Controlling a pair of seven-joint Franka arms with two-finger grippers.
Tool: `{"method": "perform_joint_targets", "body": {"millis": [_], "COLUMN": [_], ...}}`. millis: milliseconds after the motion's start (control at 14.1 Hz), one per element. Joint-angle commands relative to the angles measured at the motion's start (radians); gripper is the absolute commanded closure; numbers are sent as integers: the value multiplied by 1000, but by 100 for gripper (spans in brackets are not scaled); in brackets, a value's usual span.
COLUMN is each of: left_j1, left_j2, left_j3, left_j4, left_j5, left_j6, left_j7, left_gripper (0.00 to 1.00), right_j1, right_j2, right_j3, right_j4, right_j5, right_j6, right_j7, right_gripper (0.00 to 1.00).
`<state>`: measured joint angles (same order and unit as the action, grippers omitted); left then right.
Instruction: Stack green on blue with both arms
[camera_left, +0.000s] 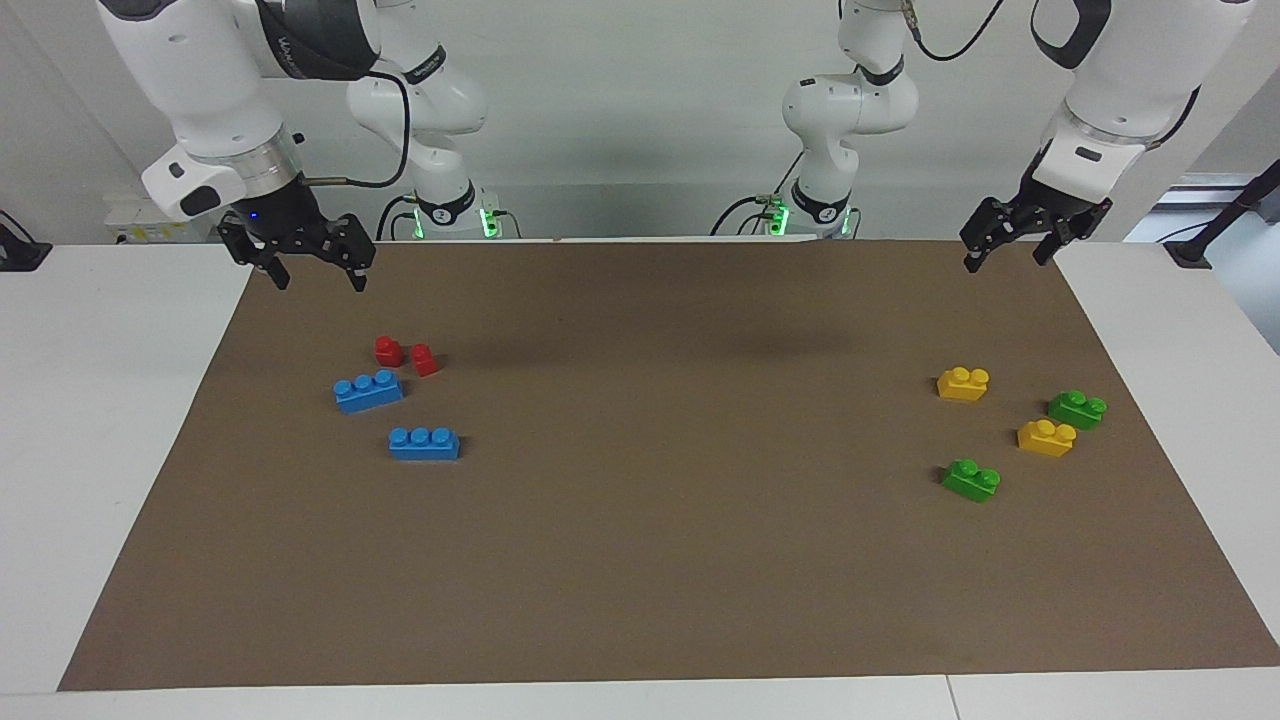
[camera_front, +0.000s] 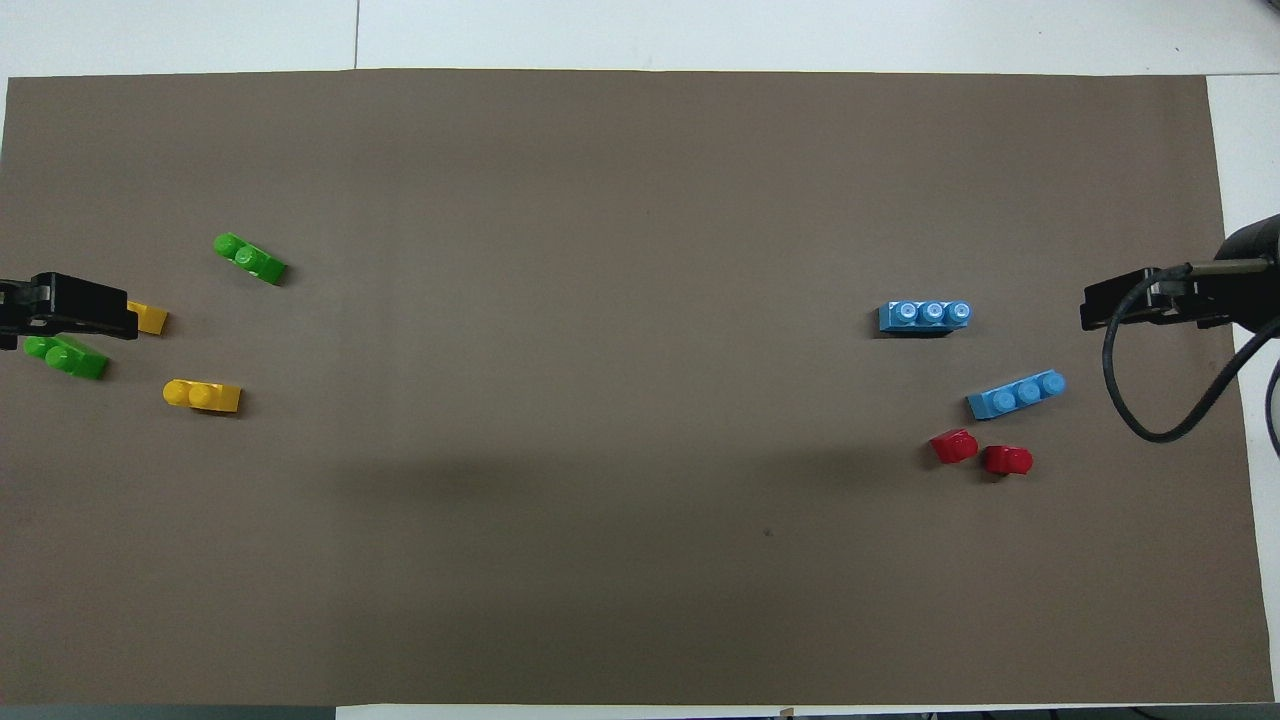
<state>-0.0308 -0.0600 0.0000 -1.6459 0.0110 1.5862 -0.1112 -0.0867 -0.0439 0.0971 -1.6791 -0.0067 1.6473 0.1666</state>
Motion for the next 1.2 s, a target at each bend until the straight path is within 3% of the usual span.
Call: {"method": "perform_joint_targets", "body": {"millis": [0,424,848,1131], "left_j1": [-4,-3,11,14], "left_j2": [-53,-37,23,113], "left_j3": [-1,-1,-1,-1], "left_j4": [-115,-141,-173,-170], "left_j5": [-13,-13,-45,-48], "left_j6": [110,167,277,365], "left_j7": [-172,-414,-706,-832], "left_gripper": [0,0,0,0], "right_j1": [-5,-34,-142,-143], "right_j2": [-16,25,146,185], "right_j3": [7,4,1,1], "right_j4": [-39,-73,-73,-94], "right_j5": [22,266,413,453], "right_j6": [41,121,166,233], "right_j7": [285,824,847,927], "right_gripper": [10,19,15,10]}}
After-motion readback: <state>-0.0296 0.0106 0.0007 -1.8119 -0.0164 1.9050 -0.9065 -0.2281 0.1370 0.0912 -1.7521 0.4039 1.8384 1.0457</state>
